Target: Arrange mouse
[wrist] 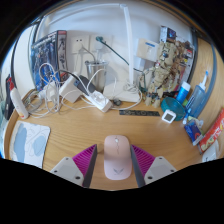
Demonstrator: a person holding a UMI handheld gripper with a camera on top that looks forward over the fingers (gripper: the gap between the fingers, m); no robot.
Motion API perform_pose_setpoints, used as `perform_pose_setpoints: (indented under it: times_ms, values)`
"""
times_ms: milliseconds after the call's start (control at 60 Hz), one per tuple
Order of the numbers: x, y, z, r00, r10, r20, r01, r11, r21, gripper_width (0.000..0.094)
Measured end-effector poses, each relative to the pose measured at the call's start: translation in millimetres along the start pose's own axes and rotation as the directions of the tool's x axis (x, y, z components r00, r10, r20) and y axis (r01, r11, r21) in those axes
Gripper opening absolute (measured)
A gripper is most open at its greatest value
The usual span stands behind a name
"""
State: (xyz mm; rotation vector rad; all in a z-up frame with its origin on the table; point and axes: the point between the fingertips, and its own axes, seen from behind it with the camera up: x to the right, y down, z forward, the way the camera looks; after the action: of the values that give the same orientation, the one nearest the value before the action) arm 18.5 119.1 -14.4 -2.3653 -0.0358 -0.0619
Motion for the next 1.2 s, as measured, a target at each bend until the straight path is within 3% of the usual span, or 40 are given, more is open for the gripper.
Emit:
perform_pose_setpoints:
  times_ms: [100, 133, 250, 350, 367, 383, 617, 767, 983, 1083, 1200]
  values:
    - [-5, 0, 2, 1.000, 0.004, 0.019, -0.004, 1.000, -0.007, 0.0567]
    - [-6, 0, 3, 1.000, 0.004, 0.026, -0.003, 1.000, -0.010, 0.0461]
    - [-7, 2, 3, 0.999, -0.021, 0.040, 0.022, 0.999, -0.029, 0.0422]
    - [-8, 3, 3, 0.998, -0.033, 0.052, 0.036, 0.998, -0.057, 0.0321]
    - [-8, 3, 3, 0.998, -0.034, 0.051, 0.037, 0.997, -0.060, 0.0372]
    - [-7, 3, 3, 0.998, -0.036, 0.048, 0.039, 0.997, -0.060, 0.0292]
    - [-11, -7, -7, 0.999, 0.013, 0.030, -0.011, 0.997, -0.083, 0.0283]
    - [-38, -87, -59, 0.999, 0.040, 0.025, -0.041, 0.997, 0.060, 0.0284]
    - [-127, -208, -171, 0.989, 0.090, 0.114, -0.119, 0.950, 0.288, 0.0284]
    - [-181, -224, -190, 0.986, 0.082, 0.144, -0.125, 0.940, 0.319, 0.0284]
    - [-236, -199, -172, 0.984, 0.067, 0.166, -0.111, 0.956, 0.273, 0.0284]
